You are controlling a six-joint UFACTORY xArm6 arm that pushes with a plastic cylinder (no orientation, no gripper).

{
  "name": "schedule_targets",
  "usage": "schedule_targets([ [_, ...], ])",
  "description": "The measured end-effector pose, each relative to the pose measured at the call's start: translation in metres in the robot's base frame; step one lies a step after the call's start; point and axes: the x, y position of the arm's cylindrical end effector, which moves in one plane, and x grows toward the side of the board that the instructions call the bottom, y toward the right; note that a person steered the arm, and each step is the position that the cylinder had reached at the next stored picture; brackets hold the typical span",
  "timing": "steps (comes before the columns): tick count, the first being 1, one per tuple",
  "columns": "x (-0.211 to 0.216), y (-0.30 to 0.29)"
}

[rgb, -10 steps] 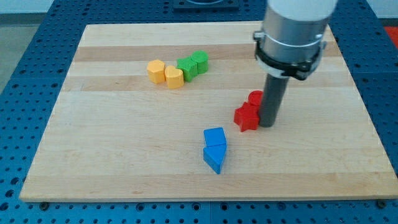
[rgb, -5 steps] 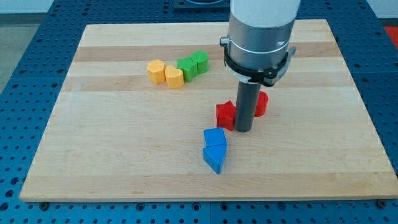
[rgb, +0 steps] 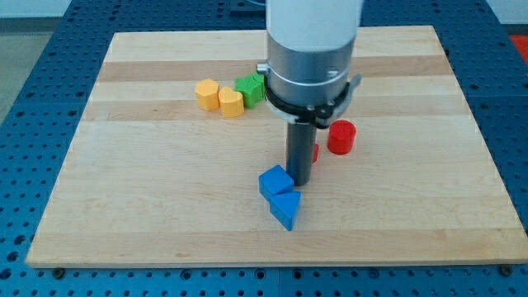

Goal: Move the red blocks towards the green blocks

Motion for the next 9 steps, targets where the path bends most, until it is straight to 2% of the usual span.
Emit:
schedule_targets([
  [2, -0.056, -0.002],
  [4, -0.047, 0.016],
  [7, 0.003, 0.077],
  [9, -0.037, 0.093],
])
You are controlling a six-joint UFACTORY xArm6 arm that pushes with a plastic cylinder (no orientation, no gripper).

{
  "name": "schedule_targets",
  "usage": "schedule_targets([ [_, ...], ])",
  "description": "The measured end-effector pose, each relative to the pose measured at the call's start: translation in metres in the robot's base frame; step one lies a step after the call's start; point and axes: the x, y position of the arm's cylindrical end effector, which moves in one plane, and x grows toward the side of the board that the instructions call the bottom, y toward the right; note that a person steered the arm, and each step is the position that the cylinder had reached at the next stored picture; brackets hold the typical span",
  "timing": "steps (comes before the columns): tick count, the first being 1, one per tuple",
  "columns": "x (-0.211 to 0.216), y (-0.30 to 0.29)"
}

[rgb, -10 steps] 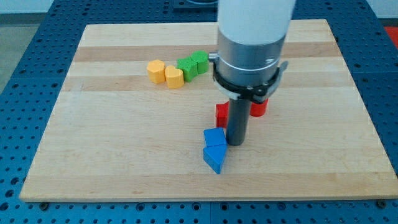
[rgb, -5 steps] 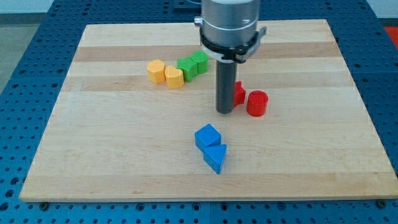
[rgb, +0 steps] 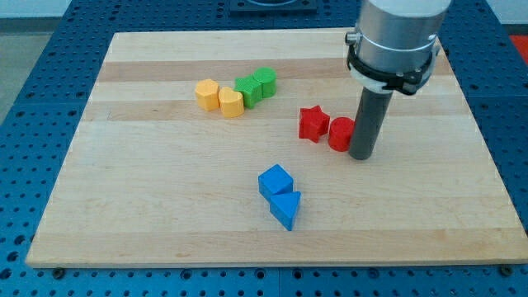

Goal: Move the red blocks towards the green blocks

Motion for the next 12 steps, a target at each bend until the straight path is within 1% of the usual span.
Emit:
schedule_targets([
  [2, -0.003, -0.003],
  [4, -0.003, -0.019],
  [5, -0.004, 0.020],
  [6, -0.018, 0.059],
  [8, -0.023, 0.013],
  [10, -0.030, -0.002],
  [12, -0.038, -0.033],
])
